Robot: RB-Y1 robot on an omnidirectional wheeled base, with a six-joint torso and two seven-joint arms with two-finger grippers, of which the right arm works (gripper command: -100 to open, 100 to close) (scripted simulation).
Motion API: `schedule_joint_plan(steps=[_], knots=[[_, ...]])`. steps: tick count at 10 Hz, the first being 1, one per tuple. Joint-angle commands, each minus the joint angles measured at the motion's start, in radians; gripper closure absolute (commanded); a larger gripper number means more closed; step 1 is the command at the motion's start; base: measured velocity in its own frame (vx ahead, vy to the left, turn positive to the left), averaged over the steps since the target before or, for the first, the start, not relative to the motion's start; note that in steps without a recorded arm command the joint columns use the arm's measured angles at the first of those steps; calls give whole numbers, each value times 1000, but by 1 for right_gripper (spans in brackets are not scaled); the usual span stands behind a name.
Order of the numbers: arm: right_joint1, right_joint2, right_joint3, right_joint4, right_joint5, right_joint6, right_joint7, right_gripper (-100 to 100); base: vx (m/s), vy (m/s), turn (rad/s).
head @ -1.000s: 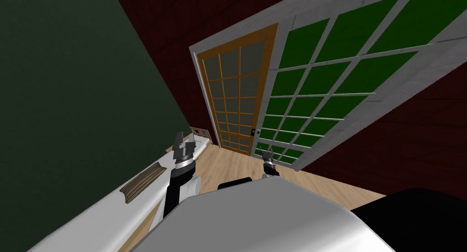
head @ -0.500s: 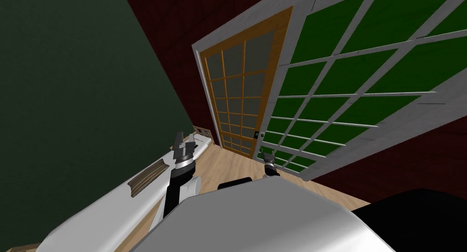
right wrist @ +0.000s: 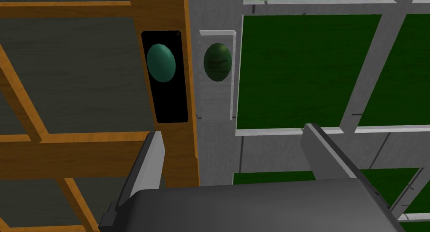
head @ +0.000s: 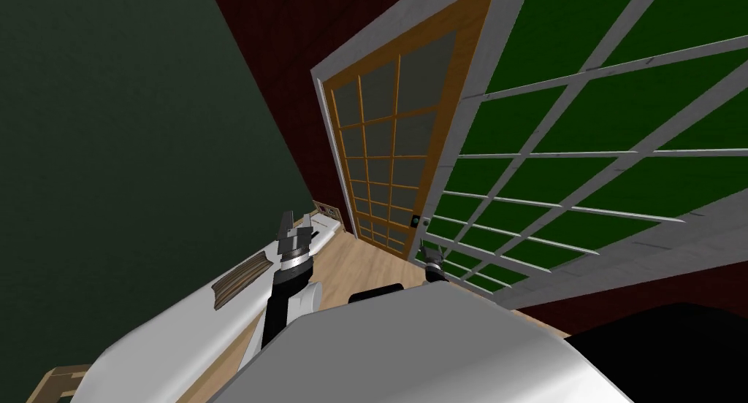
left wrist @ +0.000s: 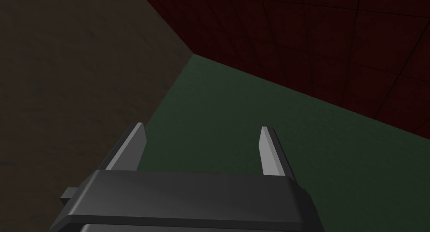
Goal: Pull the door open
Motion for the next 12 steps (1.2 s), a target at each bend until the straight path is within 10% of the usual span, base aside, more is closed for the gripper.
schedule_joint_plan(steps=[1,12], knots=[[-9,-5,4,26,-28,-8,-24,-100,119,-106,137],[132,-80,-26,142,-53,-21,-105,-100,-107,23,-94]])
